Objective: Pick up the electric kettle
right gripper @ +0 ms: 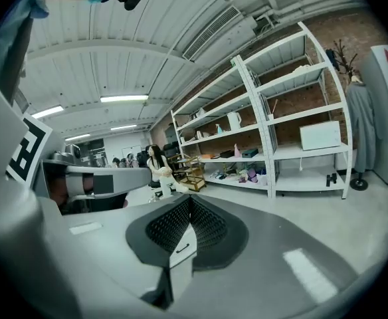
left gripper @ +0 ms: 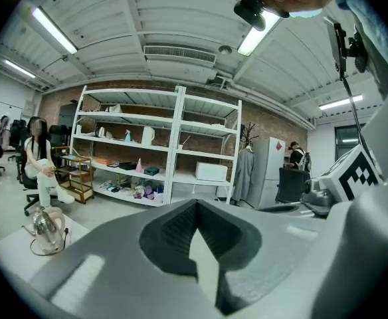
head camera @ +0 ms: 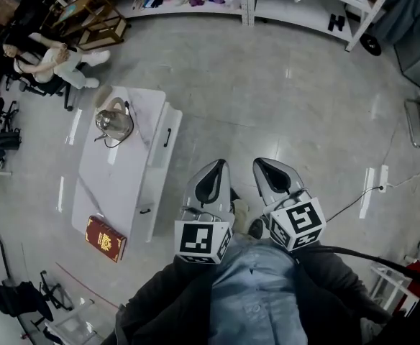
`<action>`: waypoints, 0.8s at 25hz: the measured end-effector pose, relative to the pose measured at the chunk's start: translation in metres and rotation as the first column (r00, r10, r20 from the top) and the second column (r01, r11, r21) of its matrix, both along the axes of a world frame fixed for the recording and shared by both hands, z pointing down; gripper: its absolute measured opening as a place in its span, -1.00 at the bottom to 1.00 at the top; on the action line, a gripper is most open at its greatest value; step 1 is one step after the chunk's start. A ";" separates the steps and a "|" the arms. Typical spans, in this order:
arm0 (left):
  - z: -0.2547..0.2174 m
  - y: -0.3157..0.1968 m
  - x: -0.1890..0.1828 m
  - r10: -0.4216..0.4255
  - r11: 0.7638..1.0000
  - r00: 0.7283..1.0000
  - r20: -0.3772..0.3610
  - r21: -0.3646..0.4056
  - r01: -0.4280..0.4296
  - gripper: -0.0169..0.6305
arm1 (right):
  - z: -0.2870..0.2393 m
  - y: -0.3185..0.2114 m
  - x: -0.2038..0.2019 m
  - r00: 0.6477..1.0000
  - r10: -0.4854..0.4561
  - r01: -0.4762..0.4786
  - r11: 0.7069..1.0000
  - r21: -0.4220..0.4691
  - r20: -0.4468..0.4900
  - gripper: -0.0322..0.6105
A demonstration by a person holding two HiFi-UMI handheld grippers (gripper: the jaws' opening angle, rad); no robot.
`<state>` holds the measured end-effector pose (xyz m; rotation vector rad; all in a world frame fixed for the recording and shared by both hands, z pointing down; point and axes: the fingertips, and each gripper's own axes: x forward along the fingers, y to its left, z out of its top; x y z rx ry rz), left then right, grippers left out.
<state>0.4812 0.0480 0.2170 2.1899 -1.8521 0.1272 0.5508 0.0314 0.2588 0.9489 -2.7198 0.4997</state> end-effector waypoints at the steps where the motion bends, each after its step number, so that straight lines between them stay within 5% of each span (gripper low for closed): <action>1: 0.002 -0.005 -0.008 -0.009 1.000 1.000 -0.002 -0.004 0.009 -0.94 | 0.002 -0.006 -0.008 1.000 -0.010 0.010 1.000 -0.002 -0.001 -0.81; 12: 0.011 -0.049 -0.108 -0.148 0.988 0.989 0.007 -0.047 0.148 -0.94 | 0.003 -0.063 -0.115 0.989 -0.151 0.151 0.988 -0.021 0.011 -0.81; 20: -0.014 -0.035 -0.173 -0.324 0.946 0.946 0.006 -0.009 0.324 -0.94 | -0.022 -0.066 -0.188 0.949 -0.315 0.315 0.949 0.018 0.012 -0.81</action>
